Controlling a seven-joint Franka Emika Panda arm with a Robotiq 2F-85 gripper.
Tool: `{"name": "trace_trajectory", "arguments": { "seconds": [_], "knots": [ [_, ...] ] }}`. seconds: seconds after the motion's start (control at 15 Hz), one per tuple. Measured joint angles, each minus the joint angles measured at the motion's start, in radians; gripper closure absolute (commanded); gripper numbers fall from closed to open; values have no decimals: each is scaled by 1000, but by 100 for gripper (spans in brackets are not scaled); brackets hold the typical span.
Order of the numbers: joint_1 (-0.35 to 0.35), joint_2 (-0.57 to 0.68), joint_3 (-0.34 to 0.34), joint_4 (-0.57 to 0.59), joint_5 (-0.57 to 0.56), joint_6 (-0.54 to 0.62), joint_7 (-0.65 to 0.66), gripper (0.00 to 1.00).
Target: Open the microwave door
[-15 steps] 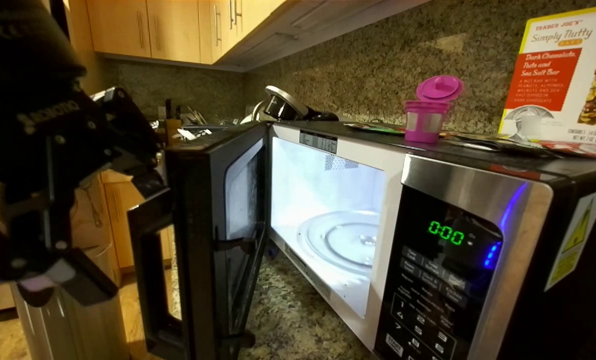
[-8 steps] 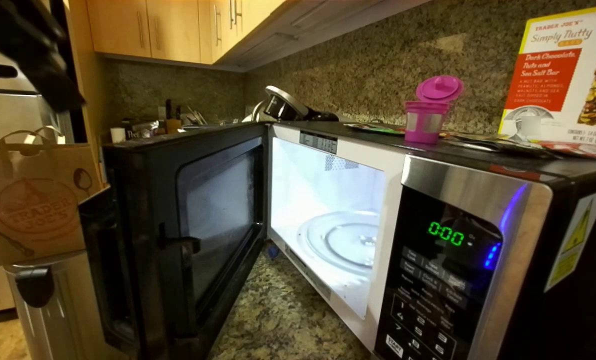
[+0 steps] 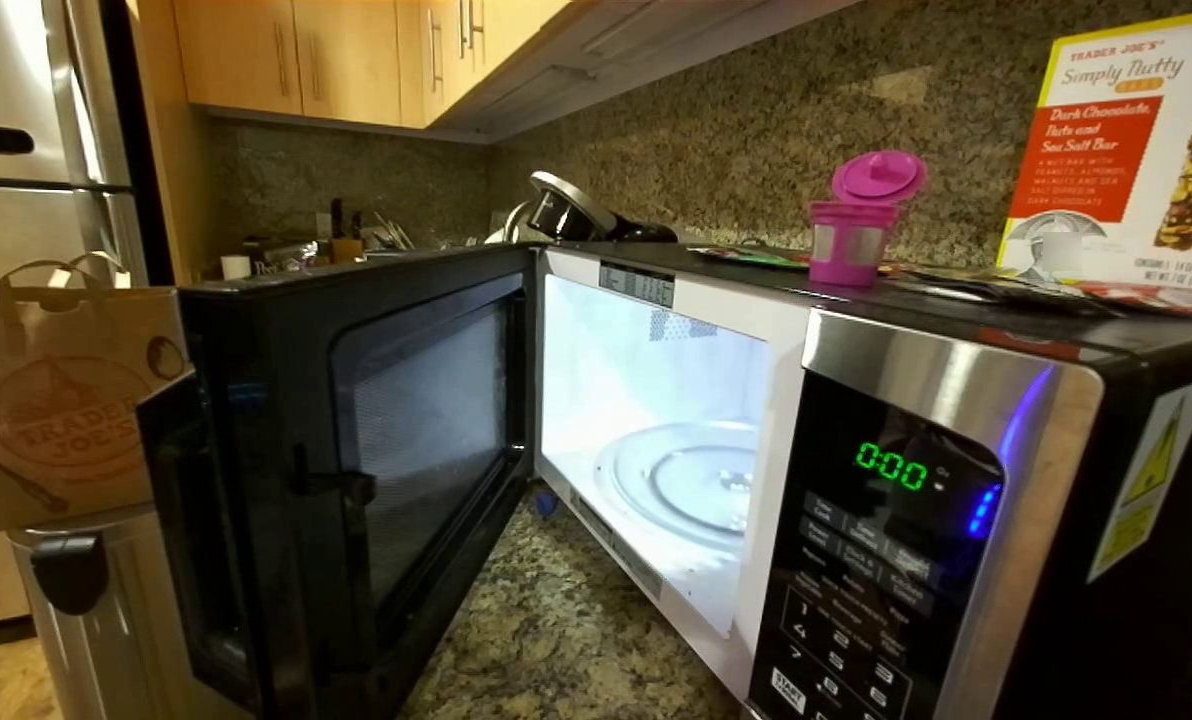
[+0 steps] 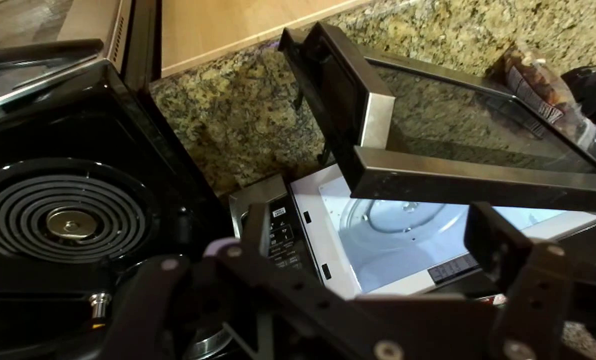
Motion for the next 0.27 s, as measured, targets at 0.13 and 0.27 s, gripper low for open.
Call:
{"name": "trace_trajectory", "arguments": {
  "seconds": [0.13, 0.27],
  "knots": [
    [0, 1, 0, -2, 0, 1, 0, 0],
    [0, 1, 0, -2, 0, 1, 0, 0]
  ]
}}
